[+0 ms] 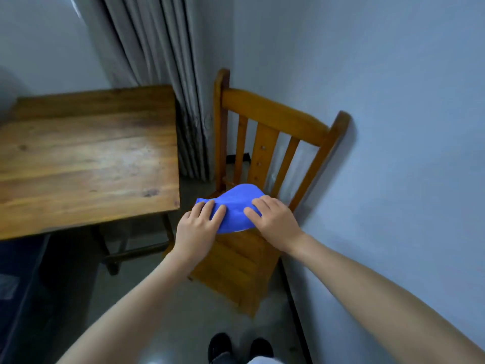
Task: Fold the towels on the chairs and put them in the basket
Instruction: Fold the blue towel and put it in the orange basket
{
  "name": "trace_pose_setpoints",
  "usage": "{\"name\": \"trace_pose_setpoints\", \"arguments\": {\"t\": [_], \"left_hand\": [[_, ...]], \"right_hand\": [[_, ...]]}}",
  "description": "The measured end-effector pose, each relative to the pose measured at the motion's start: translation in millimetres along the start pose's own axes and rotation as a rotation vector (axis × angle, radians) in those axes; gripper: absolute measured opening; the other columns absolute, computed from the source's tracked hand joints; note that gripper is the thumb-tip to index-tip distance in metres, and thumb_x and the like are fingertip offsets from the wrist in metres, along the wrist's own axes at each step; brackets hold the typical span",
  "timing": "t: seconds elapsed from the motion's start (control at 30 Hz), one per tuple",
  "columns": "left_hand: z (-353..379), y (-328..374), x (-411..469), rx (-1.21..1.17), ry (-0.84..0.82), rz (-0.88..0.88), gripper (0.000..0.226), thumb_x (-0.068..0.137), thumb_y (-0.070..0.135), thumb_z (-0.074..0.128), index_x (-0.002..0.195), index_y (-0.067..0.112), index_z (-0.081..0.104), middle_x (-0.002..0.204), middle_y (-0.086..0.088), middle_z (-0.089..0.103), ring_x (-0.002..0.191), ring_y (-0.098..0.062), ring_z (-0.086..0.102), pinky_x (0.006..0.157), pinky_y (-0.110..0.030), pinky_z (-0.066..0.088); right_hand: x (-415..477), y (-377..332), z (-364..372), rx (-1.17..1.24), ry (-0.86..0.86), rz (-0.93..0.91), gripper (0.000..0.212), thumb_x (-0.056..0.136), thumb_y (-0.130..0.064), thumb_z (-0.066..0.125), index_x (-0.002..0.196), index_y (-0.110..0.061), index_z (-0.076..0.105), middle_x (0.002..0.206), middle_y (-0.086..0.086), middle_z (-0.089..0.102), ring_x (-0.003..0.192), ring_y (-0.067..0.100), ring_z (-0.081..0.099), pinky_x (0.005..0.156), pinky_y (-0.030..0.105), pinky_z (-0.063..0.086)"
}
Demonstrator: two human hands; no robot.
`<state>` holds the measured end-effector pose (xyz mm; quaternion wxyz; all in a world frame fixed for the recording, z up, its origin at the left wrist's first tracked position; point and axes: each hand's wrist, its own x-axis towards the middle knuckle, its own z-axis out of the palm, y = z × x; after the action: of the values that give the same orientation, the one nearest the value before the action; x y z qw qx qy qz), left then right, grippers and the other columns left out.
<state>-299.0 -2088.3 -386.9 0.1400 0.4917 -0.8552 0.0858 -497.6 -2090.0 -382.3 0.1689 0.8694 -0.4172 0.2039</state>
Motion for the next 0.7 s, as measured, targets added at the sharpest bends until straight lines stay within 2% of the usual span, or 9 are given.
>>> {"name": "trace_pose_setpoints", "arguments": {"t": [0.1,0.17,0.4,0.6,0.7], "left_hand": [[-60.1,-6.8,47.2,0.063,0.15,0.063,0.033,0.063,0.002,0.064,0.095,0.002,0.07,0.092,-0.022,0.069,0.077,-0.037,0.068,0.051,-0.036,0.054],[-98.2,-7.9,76.7,0.114,0.239,0.094,0.032,0.063,0.004,0.061,0.093,0.002,0.071,0.091,-0.021,0.07,0.076,-0.036,0.068,0.051,-0.035,0.054],[-192.5,-1.6,133.8,0.192,0.446,0.158,0.042,0.054,-0.002,0.078,0.095,0.002,0.07,0.091,-0.018,0.07,0.075,-0.033,0.068,0.051,-0.032,0.053],[-224.4,-12.7,138.6,0.302,0.587,0.173,0.039,0.057,0.002,0.076,0.096,0.004,0.07,0.092,-0.015,0.07,0.077,-0.032,0.068,0.053,-0.032,0.053],[-231.9,-24.7,132.3,0.332,0.597,0.15,0.04,0.055,0.0,0.077,0.094,0.004,0.07,0.09,-0.015,0.07,0.073,-0.031,0.068,0.05,-0.031,0.053]], "right_hand": [[43.0,29.6,-53.9,-0.088,0.102,-0.039,0.02,0.065,-0.001,0.076,0.082,-0.006,0.068,0.076,0.015,0.065,0.069,0.029,0.065,0.06,0.031,0.055],[68.1,44.4,-89.1,-0.173,0.174,-0.047,0.019,0.064,0.001,0.074,0.081,-0.006,0.068,0.075,0.014,0.065,0.068,0.028,0.065,0.059,0.029,0.053],[117.1,79.0,-187.8,-0.416,0.299,-0.077,0.028,0.054,0.001,0.078,0.079,-0.007,0.07,0.074,0.011,0.067,0.063,0.026,0.064,0.051,0.027,0.049],[139.4,79.7,-218.1,-0.47,0.381,-0.196,0.027,0.058,0.0,0.078,0.084,-0.005,0.07,0.078,0.013,0.067,0.068,0.027,0.064,0.051,0.028,0.049],[155.3,73.5,-216.2,-0.473,0.417,-0.227,0.03,0.055,-0.002,0.08,0.082,-0.006,0.071,0.078,0.012,0.068,0.067,0.026,0.065,0.051,0.027,0.049]]}}
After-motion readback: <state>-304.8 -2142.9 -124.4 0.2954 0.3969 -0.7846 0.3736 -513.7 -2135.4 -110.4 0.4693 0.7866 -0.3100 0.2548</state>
